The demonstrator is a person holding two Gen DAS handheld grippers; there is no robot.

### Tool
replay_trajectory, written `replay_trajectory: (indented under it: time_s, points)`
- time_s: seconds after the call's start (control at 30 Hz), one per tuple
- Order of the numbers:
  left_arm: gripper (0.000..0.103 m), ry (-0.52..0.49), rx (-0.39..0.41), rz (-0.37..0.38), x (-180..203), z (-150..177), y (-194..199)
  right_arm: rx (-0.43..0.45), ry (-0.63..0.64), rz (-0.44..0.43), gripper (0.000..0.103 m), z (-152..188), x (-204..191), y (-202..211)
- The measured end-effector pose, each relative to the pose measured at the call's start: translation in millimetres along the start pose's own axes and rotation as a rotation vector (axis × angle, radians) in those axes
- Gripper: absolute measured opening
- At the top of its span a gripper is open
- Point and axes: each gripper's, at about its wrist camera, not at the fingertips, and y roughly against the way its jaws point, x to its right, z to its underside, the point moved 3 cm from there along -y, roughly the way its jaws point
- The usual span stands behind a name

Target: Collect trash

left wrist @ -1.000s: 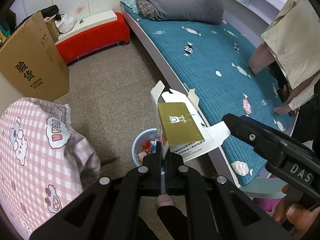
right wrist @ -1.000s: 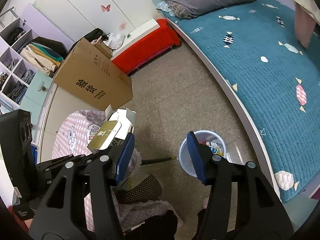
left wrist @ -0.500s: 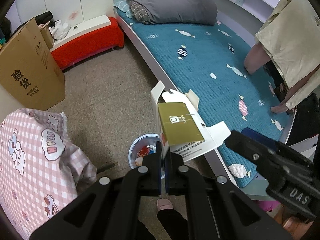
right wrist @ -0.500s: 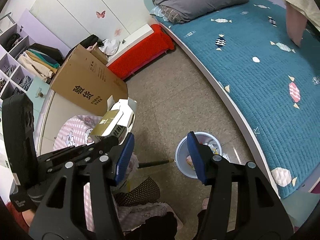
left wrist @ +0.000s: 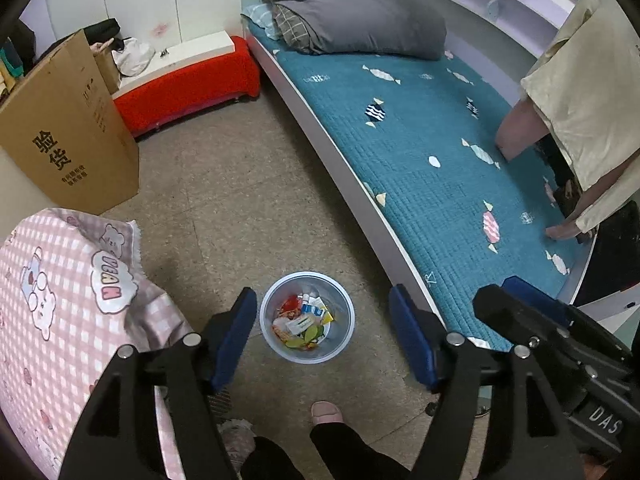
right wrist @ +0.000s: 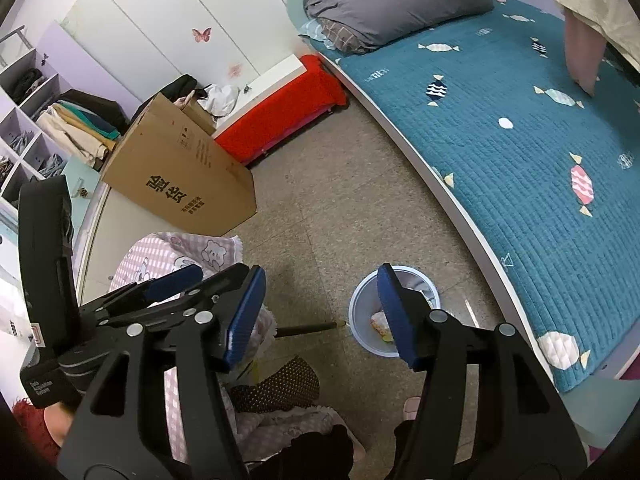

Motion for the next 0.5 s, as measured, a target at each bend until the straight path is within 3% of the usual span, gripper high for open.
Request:
replay_trajectory:
  time_s: [0.23, 0.5]
  points:
    - [0.072, 0.02, 0.071, -0.051, -6, 7, 30, 0.027, 0.079, -0.03, 0.06, 9, -23, 19]
    - [0.076, 0.071, 0.194, -0.132, -18, 23, 80, 0.089, 0.224, -0.03, 0.07, 23, -54, 46]
